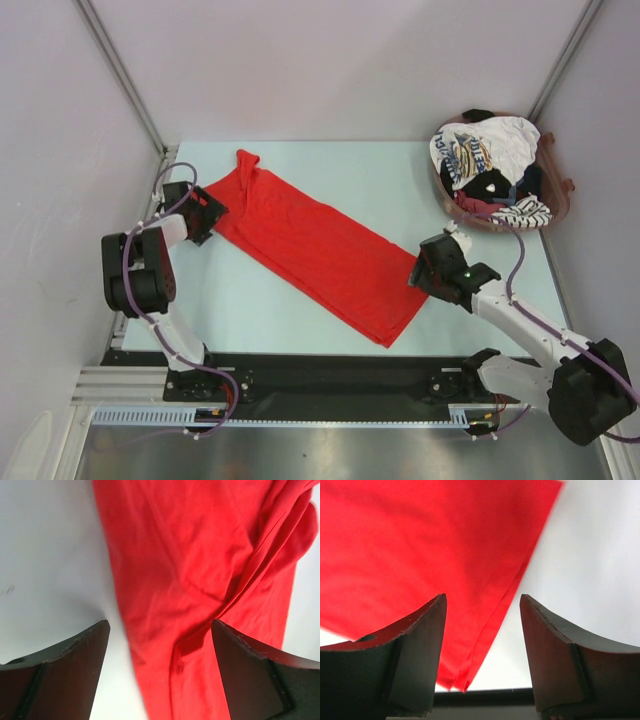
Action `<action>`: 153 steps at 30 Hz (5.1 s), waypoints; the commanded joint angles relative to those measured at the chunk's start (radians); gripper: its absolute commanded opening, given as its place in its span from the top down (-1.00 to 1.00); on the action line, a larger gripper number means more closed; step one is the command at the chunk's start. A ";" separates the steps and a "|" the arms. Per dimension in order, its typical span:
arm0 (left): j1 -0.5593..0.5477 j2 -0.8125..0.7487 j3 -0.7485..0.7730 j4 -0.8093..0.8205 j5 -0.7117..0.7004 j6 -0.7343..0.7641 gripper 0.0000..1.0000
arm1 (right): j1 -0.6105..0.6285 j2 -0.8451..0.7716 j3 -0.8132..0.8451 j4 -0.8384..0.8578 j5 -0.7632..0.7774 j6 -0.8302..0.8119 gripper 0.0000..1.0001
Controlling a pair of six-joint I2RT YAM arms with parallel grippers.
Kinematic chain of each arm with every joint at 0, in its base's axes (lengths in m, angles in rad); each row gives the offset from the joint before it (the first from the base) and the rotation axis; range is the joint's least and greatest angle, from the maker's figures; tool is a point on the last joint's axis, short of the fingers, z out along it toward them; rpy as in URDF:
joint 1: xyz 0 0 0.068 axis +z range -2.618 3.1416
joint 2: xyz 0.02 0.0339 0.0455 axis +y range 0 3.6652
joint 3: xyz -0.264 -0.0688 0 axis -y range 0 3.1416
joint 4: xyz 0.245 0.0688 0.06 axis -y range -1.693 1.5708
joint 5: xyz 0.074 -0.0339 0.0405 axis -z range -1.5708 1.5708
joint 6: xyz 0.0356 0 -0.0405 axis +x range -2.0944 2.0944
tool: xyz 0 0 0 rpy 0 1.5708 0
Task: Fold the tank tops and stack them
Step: Fold the tank top
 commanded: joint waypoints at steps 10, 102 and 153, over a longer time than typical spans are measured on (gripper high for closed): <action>0.016 0.200 0.249 -0.007 0.033 -0.047 -0.37 | -0.256 0.181 -0.022 0.244 -0.042 0.083 -0.10; -1.118 -0.718 -0.728 0.004 -0.188 -0.461 -0.85 | -0.136 1.618 1.624 0.226 -0.765 -0.259 -0.03; -1.124 -0.610 -0.703 -0.033 -0.232 -0.430 0.16 | -0.333 1.411 1.291 0.439 -0.670 -0.180 1.00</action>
